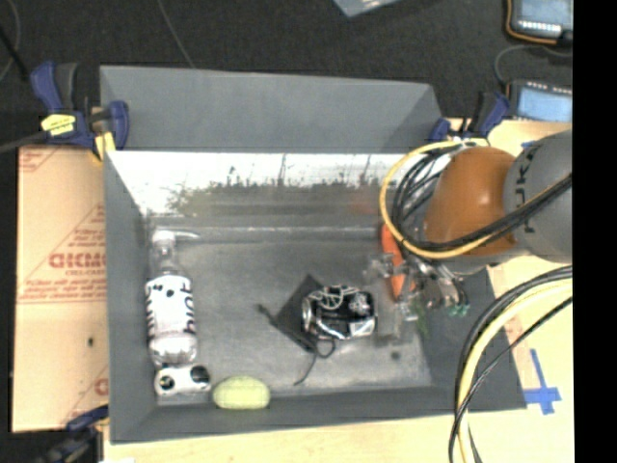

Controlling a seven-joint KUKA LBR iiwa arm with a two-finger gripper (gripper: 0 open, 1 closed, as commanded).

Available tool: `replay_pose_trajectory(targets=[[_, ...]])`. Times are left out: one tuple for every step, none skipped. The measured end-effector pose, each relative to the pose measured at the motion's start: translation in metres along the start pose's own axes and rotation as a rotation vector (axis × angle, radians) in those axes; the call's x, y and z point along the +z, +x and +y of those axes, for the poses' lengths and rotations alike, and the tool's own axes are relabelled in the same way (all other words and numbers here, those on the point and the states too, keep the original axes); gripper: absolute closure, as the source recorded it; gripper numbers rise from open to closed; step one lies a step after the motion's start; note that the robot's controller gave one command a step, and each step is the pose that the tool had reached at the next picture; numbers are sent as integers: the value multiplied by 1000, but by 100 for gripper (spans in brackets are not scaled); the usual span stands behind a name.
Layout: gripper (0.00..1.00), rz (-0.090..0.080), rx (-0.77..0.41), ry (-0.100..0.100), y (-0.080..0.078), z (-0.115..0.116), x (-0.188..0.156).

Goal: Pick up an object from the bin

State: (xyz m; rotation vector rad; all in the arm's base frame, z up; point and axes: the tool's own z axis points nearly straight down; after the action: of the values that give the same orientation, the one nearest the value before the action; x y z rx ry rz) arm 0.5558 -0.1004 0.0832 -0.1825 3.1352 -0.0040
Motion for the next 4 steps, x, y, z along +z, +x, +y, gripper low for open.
replay_pose_trajectory(targets=[[0,-12,-90,5,-21,46,8],[100,-4,98,2,-44,54,12],[100,-4,98,2,-44,54,12],[100,-2,59,2,-33,53,1]])
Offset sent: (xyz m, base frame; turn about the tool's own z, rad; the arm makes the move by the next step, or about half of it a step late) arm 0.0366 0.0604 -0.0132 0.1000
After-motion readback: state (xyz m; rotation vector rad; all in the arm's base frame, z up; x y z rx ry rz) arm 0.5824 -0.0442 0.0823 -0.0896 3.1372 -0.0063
